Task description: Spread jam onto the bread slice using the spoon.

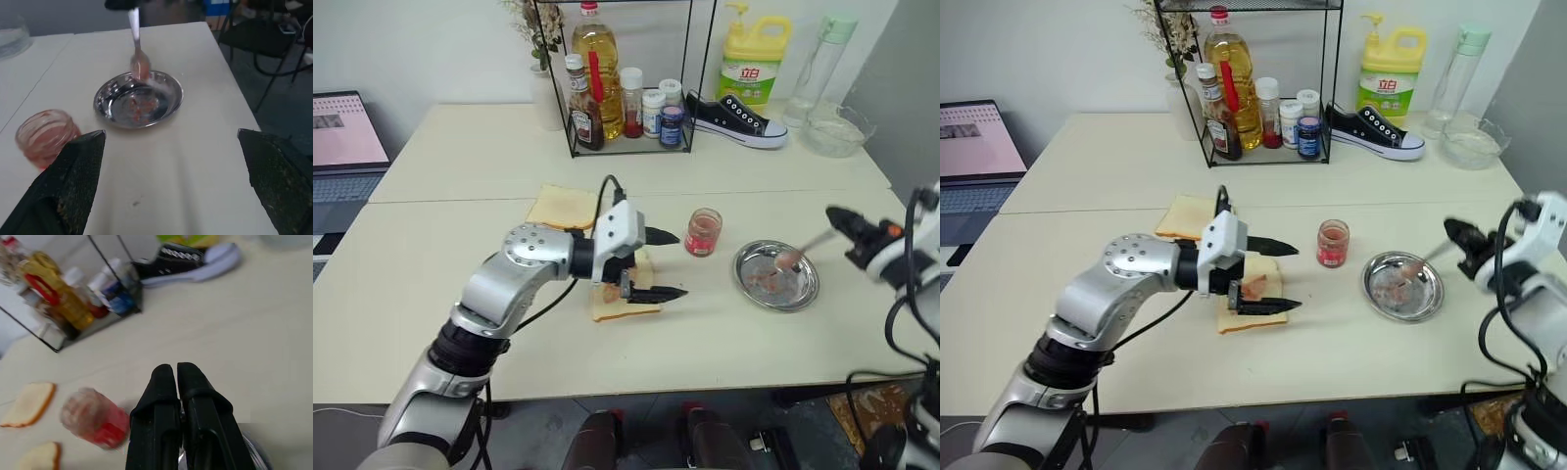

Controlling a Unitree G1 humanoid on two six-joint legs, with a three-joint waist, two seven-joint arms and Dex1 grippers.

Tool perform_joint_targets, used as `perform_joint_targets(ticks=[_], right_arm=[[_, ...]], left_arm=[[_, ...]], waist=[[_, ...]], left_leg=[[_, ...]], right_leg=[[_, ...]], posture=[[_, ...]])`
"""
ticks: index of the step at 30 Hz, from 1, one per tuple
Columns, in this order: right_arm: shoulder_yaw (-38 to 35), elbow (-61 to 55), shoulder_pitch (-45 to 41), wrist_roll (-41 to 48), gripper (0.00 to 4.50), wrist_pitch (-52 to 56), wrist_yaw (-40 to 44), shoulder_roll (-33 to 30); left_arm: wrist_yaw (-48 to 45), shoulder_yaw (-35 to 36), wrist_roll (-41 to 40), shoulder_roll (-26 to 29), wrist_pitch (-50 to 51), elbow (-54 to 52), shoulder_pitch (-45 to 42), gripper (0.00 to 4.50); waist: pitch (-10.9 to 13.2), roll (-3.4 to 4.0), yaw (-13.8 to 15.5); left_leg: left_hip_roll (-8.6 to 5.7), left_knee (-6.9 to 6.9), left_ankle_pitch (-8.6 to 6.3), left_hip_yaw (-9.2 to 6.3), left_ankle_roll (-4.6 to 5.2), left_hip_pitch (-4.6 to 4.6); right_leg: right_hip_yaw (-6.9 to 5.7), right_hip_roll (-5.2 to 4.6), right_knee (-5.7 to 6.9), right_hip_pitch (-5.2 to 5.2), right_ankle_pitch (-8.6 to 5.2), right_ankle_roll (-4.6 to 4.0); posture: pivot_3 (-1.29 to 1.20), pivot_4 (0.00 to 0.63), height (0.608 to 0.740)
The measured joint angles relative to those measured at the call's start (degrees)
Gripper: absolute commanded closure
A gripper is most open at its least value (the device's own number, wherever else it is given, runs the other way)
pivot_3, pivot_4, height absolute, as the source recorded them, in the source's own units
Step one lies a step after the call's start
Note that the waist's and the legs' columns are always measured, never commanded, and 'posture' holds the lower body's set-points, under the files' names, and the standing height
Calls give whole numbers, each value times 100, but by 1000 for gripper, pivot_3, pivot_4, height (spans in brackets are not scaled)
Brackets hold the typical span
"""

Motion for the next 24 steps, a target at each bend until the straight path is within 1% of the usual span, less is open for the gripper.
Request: perform_joint_targets(ticks=[4, 7, 11, 16, 20, 24], right_arm=[[33, 37, 366, -21, 4494, -534, 103, 167], [175, 482, 395, -233, 4494, -1070, 277, 420], [412, 1159, 469, -664, 4494, -1583, 635, 396], [508, 1839, 295, -899, 4494, -2161, 1056, 335], [684, 2201, 229, -1088, 3430, -2289, 1185, 286], [819, 2389, 236, -1093, 1952, -2258, 1252, 293]], left_arm=[[-114, -110, 213, -112, -243, 232, -51, 0], [-115, -116, 243, -289, -251, 315, -79, 0], [-120, -121, 272, -290, -245, 311, -74, 0], [-73, -85, 267, -240, -155, 153, 34, 0], [27, -35, 265, -177, -49, 27, 150, 0], [87, 62, 250, -48, 72, -154, 263, 0]], waist=[[-1, 2, -8], [-1, 2, 17], [-1, 5, 22], [-2, 5, 22], [-2, 5, 22], [-2, 9, 23]], left_leg=[[2, 0, 0, 0, 0, 3], [-2, 3, 0, 1, 0, 2], [-3, 3, 0, 2, 0, 2], [-2, 3, 0, 0, 0, 4], [-2, 4, 0, -1, 0, 4], [-2, 3, 0, -1, -1, 3]], right_leg=[[-1, 4, -2, 2, 0, 1], [-2, 2, -3, 4, 0, 1], [-1, 0, -4, 4, 0, 1], [-2, 0, -4, 6, 0, 1], [-2, 0, -3, 6, 0, 1], [-1, 0, -2, 5, 0, 1]], posture=[[0, 150, 740], [0, 150, 740], [0, 150, 740], [0, 150, 740], [0, 150, 740], [0, 150, 740]])
